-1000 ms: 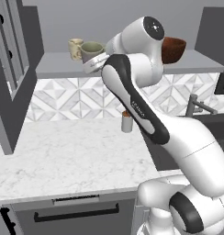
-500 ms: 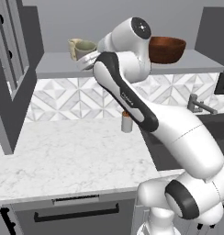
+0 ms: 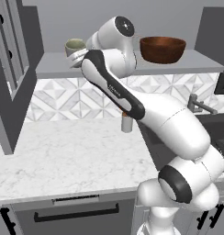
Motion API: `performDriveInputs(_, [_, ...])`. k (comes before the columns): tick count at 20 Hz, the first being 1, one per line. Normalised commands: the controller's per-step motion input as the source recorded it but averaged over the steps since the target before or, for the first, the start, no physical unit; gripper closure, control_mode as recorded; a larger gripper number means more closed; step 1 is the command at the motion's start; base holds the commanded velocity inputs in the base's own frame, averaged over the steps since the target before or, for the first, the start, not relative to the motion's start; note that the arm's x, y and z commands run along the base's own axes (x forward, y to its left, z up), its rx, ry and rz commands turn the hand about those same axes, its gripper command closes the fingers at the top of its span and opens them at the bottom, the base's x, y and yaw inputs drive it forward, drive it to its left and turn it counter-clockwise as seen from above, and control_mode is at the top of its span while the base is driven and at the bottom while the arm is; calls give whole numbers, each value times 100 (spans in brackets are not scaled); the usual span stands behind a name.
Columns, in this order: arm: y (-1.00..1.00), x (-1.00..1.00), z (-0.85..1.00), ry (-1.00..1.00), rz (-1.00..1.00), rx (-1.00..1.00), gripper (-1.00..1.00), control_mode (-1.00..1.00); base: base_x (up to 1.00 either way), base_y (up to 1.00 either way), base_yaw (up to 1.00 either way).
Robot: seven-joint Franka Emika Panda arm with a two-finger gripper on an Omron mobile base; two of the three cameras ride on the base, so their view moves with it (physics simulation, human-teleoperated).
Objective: Gather all objects into one cabinet and sort the glasses and bowls to opposite sides.
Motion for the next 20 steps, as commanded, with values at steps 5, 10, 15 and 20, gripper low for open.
performDriveInputs(5, [38, 42, 0, 3, 0, 1, 100, -100, 0, 0, 0])
performDriveInputs(10, [28, 55, 0, 2, 0, 0, 100, -100, 0, 0, 0])
performDriveInputs(15, [19, 59, -2, 1, 0, 0, 100, -100, 0, 0, 0])
performDriveInputs(20, [17, 50, 0, 3, 0, 0, 100, -100, 0, 0, 0])
